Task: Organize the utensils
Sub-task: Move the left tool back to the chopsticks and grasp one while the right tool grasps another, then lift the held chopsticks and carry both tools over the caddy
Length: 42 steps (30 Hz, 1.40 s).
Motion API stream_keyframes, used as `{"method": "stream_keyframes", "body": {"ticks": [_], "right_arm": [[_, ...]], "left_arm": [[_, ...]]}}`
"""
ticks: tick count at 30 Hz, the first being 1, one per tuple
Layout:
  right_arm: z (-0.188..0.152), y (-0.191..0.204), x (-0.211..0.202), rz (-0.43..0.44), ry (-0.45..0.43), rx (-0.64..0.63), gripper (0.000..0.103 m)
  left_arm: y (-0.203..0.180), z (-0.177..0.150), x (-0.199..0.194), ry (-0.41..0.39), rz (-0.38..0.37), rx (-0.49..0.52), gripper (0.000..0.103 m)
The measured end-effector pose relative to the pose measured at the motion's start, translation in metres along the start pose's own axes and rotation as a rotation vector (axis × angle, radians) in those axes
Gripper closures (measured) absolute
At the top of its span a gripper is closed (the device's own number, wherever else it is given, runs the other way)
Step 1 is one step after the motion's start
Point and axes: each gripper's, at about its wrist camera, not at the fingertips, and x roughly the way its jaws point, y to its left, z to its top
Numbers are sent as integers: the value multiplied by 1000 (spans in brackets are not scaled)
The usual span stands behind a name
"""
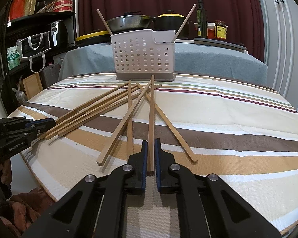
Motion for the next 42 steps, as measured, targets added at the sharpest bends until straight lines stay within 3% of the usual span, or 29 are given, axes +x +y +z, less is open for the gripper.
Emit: {"method": "stream_keyframes", "body": {"ticks": [8, 18, 36, 42], "right_arm": [[1, -3, -1, -1, -4, 6, 96], [23, -8, -23, -26, -82, 11, 96], [76, -21, -75, -79, -253, 20, 96], [94, -25, -91, -84, -291, 31, 96]], "left_arm": [[1, 3, -4, -14, 12, 0, 97], [6, 15, -20, -58, 33, -8, 97], [15, 71, -89, -256, 53, -45, 97], [20, 88, -110, -288, 51, -72, 97]]}}
